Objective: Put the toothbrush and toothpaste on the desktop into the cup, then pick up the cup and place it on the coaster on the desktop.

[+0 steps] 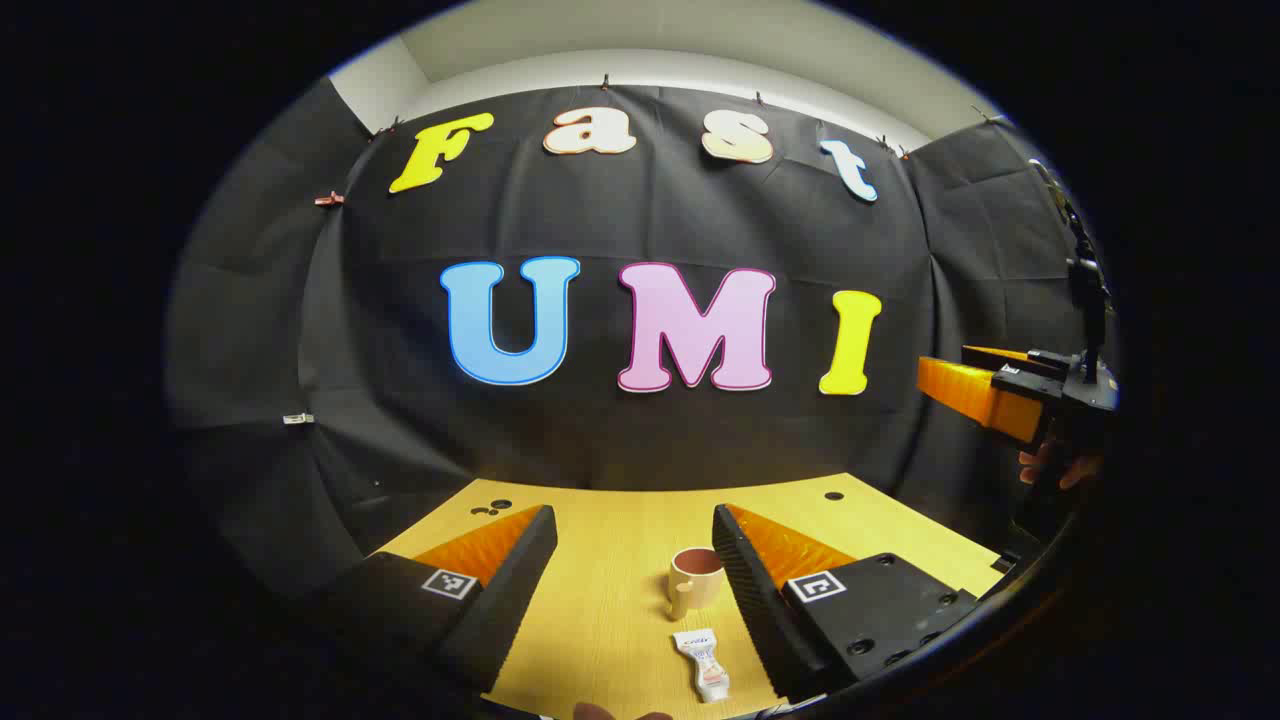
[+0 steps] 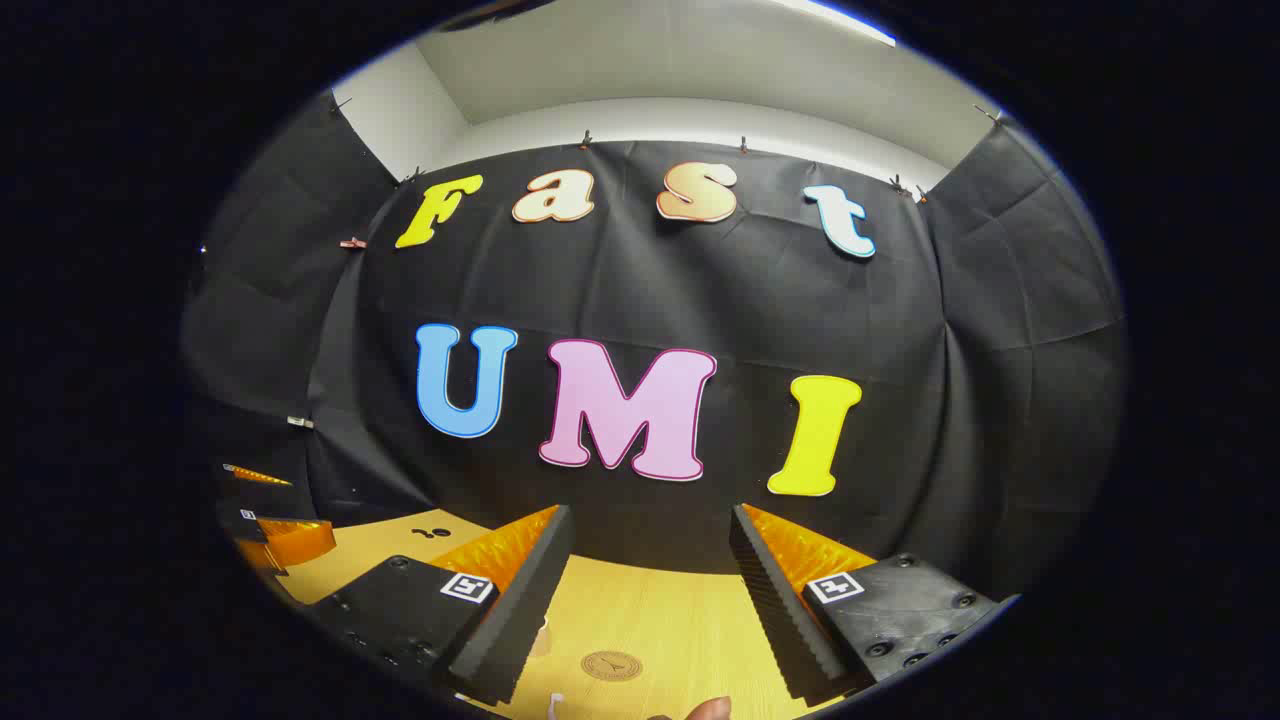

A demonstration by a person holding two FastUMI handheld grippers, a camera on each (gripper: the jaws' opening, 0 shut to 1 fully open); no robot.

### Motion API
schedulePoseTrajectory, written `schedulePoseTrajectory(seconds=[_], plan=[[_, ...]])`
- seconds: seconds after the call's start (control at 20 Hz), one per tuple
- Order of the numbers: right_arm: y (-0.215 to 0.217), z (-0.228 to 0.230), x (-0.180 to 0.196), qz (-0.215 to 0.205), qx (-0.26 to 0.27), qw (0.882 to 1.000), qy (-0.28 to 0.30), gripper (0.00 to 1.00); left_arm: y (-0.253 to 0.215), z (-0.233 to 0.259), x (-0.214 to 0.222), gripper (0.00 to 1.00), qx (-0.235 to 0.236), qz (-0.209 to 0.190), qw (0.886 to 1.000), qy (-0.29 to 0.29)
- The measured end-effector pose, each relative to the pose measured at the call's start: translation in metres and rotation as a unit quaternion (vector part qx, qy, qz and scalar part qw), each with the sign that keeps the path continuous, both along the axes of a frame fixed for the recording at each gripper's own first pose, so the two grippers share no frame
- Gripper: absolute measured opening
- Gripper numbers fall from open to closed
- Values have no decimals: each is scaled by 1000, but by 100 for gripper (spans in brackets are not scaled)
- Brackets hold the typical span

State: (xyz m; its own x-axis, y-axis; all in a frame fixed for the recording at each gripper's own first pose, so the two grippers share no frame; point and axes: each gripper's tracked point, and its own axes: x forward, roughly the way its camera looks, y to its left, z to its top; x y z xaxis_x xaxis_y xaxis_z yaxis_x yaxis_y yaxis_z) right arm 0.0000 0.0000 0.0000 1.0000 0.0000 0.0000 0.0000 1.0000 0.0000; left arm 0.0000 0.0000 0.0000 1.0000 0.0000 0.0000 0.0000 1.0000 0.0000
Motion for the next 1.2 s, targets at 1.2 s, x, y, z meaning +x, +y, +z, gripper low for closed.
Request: schedulePoseTrajectory(seconds=[1.2], plan=[[-79, -69, 13, -40, -1, 997, 69, 96, -81, -215, 47, 97, 0, -38, 949, 314]])
